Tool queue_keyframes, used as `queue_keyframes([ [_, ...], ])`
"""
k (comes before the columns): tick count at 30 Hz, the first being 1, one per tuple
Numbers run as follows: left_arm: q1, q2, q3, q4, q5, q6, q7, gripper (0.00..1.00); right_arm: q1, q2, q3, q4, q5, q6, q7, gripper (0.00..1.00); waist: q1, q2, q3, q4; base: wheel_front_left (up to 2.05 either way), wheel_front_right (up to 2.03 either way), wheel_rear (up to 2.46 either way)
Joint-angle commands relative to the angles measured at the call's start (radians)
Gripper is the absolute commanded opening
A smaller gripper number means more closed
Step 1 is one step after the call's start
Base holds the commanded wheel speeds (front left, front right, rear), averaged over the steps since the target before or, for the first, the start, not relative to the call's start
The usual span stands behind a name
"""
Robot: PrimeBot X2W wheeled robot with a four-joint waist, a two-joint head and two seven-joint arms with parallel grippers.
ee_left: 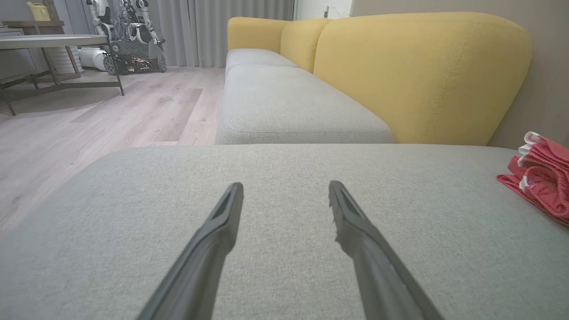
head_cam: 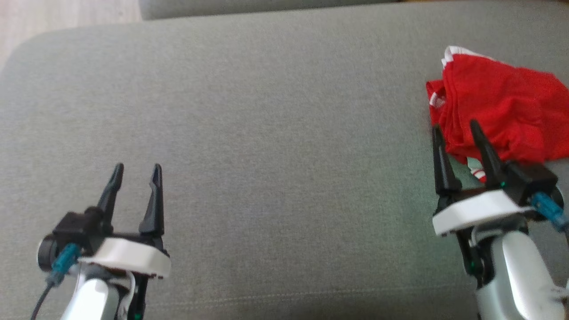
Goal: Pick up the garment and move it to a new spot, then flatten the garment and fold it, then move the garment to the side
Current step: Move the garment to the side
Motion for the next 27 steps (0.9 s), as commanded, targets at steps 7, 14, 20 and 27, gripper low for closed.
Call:
queue_keyframes([
  [7,0.033,0.033,0.018,-0.054,0.005,0.017,0.008,1.0,0.098,0.007,0.03,-0.137,0.007,-0.001,0.055,1.0,0.0,0.0,-0.08,0.029,0.0,0.0,0.0],
  [14,0.079,0.045,0.006,-0.061,0.014,0.03,0.02,1.0,0.178,0.008,0.024,-0.184,0.009,-0.001,0.101,1.0,0.0,0.0,-0.141,0.026,0.0,0.0,0.0],
  [20,0.11,0.048,-0.001,-0.074,0.013,0.04,0.028,1.0,0.219,0.008,0.007,-0.211,0.011,-0.001,0.118,1.0,0.0,0.0,-0.168,0.027,0.0,0.0,0.0],
  [27,0.136,0.055,-0.005,-0.089,0.014,0.054,0.037,1.0,0.246,0.008,-0.008,-0.222,0.014,-0.001,0.126,1.0,0.0,0.0,-0.189,0.027,0.0,0.0,0.0],
])
